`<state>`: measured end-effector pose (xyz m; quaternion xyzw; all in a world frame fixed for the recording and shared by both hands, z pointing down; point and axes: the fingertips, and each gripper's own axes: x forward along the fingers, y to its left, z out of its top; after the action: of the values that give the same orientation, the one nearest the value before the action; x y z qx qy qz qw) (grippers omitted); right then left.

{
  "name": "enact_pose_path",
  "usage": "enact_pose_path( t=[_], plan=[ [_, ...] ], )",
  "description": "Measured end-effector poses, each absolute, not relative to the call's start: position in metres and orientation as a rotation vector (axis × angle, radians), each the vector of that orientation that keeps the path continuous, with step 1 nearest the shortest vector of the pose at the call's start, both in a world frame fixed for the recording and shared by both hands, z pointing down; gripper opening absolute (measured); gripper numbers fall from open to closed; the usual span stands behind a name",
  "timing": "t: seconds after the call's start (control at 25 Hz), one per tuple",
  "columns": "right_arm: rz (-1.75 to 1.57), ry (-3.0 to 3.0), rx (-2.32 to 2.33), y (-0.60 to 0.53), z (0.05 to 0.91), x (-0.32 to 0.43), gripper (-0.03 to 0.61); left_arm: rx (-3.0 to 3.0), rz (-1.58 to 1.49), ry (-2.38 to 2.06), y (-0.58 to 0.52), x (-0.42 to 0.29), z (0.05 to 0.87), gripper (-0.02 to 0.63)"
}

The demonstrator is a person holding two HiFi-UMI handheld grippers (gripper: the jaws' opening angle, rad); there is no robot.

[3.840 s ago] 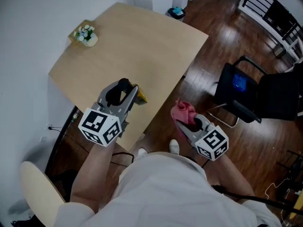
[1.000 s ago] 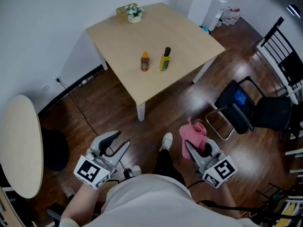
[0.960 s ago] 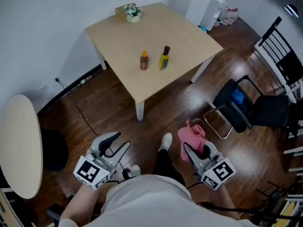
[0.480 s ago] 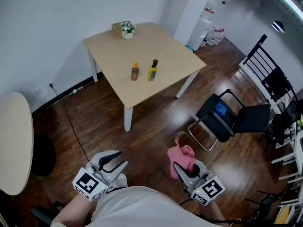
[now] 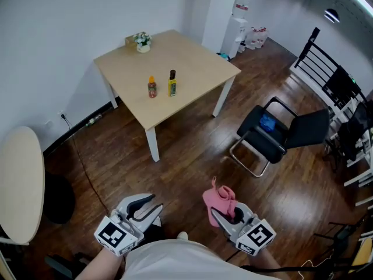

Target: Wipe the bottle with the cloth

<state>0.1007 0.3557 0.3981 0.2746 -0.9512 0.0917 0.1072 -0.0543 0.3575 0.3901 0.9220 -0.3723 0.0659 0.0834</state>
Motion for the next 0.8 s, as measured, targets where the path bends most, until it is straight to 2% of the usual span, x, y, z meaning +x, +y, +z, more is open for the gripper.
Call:
enact_pose_path(
  t=[0.28, 0.8],
  plan=[
    [0.265, -2.822, 0.759, 0.391, 0.404, 0.117, 0.074, 2.711, 0.259, -1.111, 0.396, -0.029, 0.407, 0.13],
    [0.279, -2.835, 0.747, 0.417, 0.395, 0.13, 0.074, 2.755, 0.256, -1.117, 0.42, -0.006, 0.383, 0.13]
  ],
)
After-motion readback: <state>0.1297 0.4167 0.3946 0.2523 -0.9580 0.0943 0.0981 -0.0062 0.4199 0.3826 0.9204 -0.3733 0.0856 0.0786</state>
